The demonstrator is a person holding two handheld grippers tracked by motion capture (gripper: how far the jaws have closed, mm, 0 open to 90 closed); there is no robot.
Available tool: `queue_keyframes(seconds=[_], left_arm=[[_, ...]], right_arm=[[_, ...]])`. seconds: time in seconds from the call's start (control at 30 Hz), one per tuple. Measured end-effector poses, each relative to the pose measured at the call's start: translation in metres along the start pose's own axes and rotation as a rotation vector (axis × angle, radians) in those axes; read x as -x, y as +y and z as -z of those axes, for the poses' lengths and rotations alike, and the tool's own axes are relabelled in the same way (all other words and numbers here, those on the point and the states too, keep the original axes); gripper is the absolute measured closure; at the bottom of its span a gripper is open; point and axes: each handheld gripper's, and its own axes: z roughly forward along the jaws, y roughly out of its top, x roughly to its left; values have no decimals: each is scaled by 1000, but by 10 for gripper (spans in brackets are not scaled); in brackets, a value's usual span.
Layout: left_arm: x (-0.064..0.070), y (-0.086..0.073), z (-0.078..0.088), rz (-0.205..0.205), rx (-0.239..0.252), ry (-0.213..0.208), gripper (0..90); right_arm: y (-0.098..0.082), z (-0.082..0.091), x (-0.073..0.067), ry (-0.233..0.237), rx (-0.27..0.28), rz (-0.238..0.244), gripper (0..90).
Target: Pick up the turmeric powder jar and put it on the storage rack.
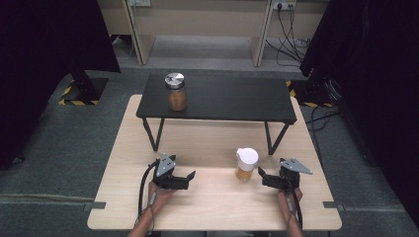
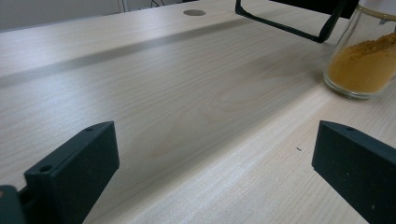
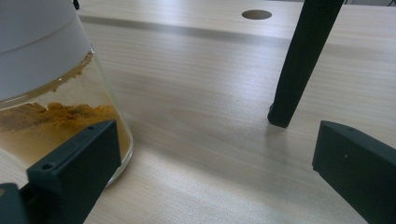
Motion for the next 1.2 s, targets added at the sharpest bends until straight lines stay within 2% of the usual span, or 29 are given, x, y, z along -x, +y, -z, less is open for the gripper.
queue_keyframes(seconds=[1.2], left_arm=[[2,0,0,-15,-2,3,0]], right_arm=[[0,-1,1,0,3,-3,11]])
